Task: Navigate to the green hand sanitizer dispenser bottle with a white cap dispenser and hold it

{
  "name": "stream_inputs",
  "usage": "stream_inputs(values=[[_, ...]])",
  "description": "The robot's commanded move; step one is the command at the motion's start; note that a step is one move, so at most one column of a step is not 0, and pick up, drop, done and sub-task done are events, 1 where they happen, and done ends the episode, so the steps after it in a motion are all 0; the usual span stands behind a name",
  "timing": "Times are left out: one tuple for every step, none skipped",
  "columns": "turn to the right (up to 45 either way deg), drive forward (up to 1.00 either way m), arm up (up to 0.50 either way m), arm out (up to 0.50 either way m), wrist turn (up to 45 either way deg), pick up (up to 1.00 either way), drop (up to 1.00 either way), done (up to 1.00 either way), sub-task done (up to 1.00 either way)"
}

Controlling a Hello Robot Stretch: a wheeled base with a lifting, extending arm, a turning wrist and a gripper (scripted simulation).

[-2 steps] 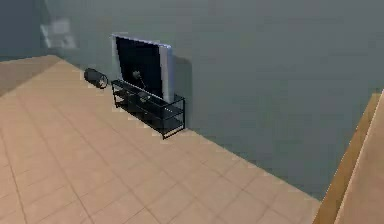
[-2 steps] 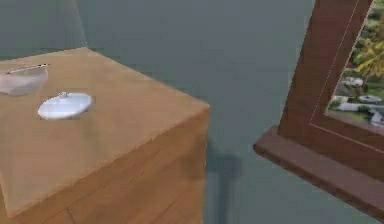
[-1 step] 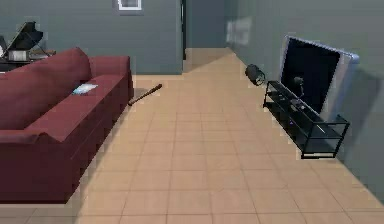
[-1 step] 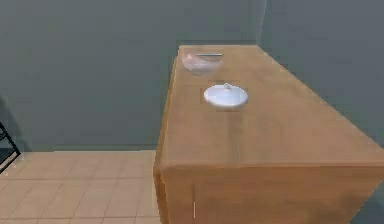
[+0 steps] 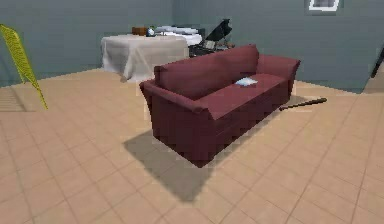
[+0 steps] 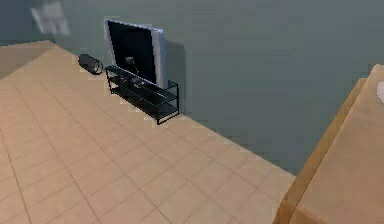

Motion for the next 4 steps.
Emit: stream_inputs(values=[[-9.0,0.0,0.0,0.0,0.0,0.0,0.0,0.0,0.0],[0.0,0.25,0.0,0.0,0.0,0.0,0.0,0.0,0.0],[45.0,0.0,0.0,0.0,0.0,0.0,0.0,0.0,0.0],[18.0,0.0,0.0,0.0,0.0,0.0,0.0,0.0,0.0]])
